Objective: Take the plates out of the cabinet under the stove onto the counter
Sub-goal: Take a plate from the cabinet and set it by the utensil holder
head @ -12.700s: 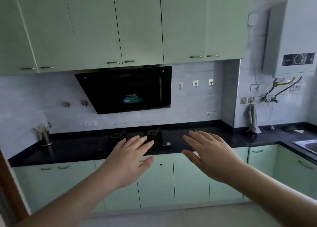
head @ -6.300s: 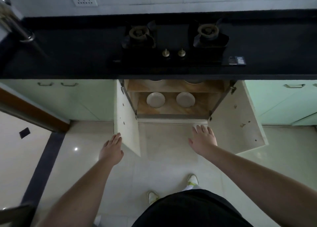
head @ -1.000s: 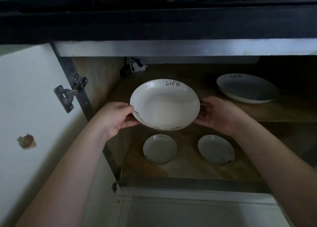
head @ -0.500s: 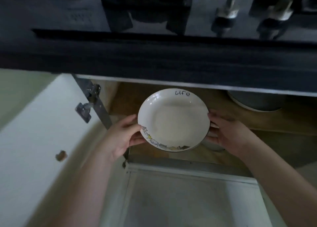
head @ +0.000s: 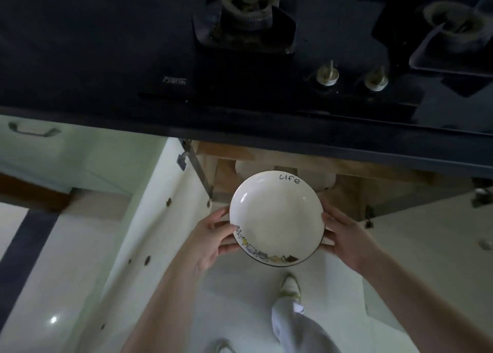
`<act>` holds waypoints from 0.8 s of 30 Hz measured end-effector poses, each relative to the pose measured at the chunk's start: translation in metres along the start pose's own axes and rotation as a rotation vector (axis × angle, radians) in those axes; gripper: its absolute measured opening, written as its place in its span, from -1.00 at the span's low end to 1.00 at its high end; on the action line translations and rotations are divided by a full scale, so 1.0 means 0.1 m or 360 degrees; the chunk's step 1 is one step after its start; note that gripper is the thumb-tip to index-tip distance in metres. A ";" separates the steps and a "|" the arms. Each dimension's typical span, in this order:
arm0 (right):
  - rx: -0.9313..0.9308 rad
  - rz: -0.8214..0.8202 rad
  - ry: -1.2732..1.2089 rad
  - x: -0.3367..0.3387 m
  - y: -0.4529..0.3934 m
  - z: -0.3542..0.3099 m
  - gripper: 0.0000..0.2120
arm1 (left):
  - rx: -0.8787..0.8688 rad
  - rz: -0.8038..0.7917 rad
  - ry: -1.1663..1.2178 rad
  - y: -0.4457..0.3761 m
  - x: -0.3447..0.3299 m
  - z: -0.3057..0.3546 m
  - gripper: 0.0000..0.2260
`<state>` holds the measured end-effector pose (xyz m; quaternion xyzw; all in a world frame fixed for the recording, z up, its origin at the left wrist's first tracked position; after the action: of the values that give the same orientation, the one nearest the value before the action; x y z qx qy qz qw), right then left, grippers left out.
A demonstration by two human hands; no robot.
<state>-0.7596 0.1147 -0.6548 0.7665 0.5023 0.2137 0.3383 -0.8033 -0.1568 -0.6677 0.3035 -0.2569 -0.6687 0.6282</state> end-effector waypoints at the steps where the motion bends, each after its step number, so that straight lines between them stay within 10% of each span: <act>1: -0.0006 0.0002 0.0010 -0.01 0.12 -0.02 -0.74 | 0.0009 -0.0002 -0.0004 0.14 0.03 0.02 -0.62; 24: 0.0291 0.0011 0.0006 -0.10 3.18 -0.42 -0.74 | -0.0068 0.0169 0.0295 3.19 0.80 0.31 -0.76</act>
<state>-0.5926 0.0337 -0.3934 0.7954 0.5178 0.1697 0.2652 -0.6095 -0.2625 -0.4223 0.3365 -0.1993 -0.6089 0.6901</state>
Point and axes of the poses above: each hand's wrist, its own y-axis away from the middle knuckle, its own x-axis out of the back of the hand, z = x × y, the point moved 10 cm from there along -y, towards the middle knuckle, and after that the axes turned 10 degrees about z, right-handed, at the moved point
